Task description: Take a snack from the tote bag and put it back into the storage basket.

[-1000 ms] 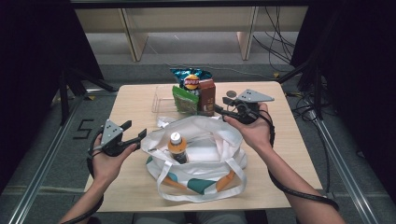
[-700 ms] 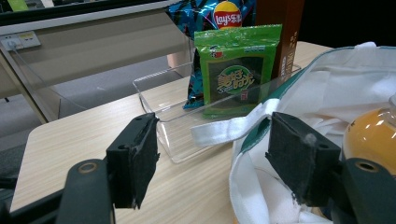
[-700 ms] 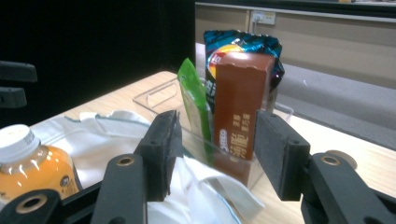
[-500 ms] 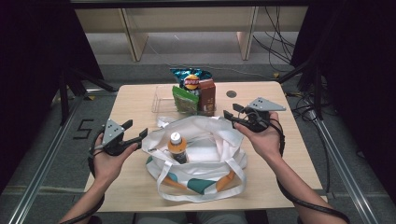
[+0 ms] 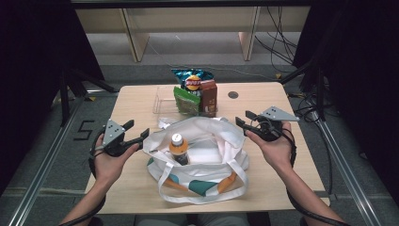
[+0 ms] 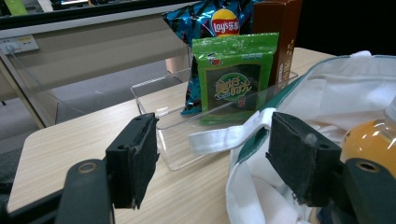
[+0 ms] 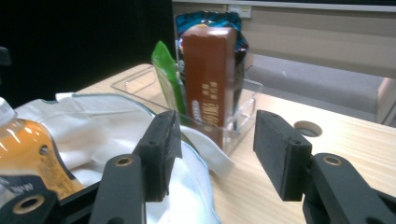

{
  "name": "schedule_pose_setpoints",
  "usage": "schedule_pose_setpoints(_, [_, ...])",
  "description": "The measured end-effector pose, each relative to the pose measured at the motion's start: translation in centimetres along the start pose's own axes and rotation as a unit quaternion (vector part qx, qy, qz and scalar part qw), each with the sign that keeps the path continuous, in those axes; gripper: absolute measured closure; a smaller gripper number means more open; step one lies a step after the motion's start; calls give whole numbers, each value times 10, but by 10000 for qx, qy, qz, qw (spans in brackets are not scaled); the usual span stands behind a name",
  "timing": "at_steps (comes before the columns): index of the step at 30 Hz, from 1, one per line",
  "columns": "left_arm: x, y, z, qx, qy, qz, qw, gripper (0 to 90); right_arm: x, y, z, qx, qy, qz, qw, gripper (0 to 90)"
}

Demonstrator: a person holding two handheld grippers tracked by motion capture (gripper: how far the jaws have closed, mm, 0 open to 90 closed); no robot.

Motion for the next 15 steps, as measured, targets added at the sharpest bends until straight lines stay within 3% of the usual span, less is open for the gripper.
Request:
schedule_pose_setpoints(4, [7,5,-2,-53,99,-40,9999,322,-7,8,-7,-117,33,20,9999,500])
schedule_pose_setpoints(8, [19,21,-6,-328,255,-144,9990,317,-8,18,-14,-228,111,5,9997,501])
schedule_pose_setpoints(11, [23,35,-9,-531,266,-129,9982,315,-8,21,-16,-246,132,146,9995,501])
schedule_pose_setpoints(12, [23,39,-10,-619,267,-111,9977,314,-8,25,-17,-290,109,23,9995,501])
schedule_pose_setpoints(15, [25,52,-11,-852,282,-138,9959,313,-9,26,-17,-312,75,36,9995,501])
Point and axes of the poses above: each handheld gripper's, and its own axes: z roughly forward along the jaws, x roughly out of its top, y roughly to its right, the point moved 10 cm from there along z, roughly forward along the jaws, and after that the axes turned 4 degrees about x, right-handed, at the moved point
